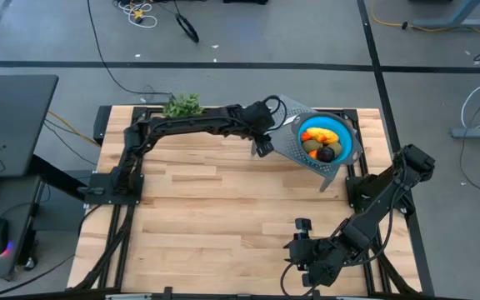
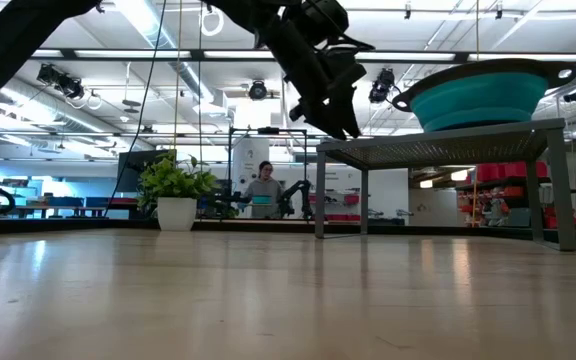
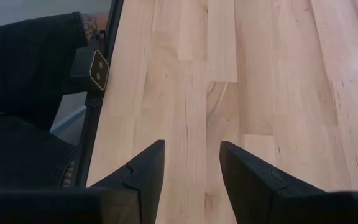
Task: Pick & Place Fruit
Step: Put the knife on the shelf
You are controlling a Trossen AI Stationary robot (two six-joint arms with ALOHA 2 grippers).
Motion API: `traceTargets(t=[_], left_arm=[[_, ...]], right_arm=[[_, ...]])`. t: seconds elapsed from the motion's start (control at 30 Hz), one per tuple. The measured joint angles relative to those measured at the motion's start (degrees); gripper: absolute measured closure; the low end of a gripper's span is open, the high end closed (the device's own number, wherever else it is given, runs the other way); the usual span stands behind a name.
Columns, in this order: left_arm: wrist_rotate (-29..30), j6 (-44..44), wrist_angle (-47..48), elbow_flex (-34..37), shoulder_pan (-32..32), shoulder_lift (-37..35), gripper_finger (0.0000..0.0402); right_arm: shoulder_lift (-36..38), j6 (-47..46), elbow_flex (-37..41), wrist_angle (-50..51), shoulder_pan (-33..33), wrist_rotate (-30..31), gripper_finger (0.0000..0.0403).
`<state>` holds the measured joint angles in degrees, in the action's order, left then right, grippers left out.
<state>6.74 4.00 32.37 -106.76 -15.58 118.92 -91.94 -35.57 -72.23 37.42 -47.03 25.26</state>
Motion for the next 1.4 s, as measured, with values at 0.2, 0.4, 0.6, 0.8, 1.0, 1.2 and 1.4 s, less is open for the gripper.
traceTargets(t=[0.2, 0.4, 0.6, 0.8, 1.0, 1.2, 1.4], left_arm=[[4.32, -1.54, 2.9, 0.04, 0.03, -2.22, 0.0209], [3.77, -3.37, 4.75, 0.04, -0.01, -2.43, 0.0209], [3.88, -6.44, 7.5, 0.07, 0.22, -1.66, 0.0209], [1.5, -6.19, 6.59, 0.04, 0.1, -1.71, 0.0209], [1.75, -4.12, 6.63, 0.04, 0.14, -1.71, 0.0211], [3.04, -1.77, 6.72, 0.04, 0.1, -1.71, 0.0226], [2.84, -0.93, 6.74, 0.07, 0.14, -1.71, 0.0246]], right_arm=[[0.0, 0.0, 0.0, 0.01, 0.0, 0.0, 0.0238], [0.0, -0.12, 0.0, -0.01, 0.0, -0.01, 0.0238], [0.0, -0.57, 0.0, -0.01, 0.0, -0.02, 0.0238], [0.0, -0.61, 0.0, -0.05, 0.0, -0.02, 0.0238], [0.0, -0.63, 0.0, -0.09, -0.02, -0.04, 0.0238], [0.0, -0.63, 0.0, -0.34, 0.0, -0.04, 0.0238], [0.0, -0.63, 0.0, -0.36, -0.01, -0.04, 0.0238]])
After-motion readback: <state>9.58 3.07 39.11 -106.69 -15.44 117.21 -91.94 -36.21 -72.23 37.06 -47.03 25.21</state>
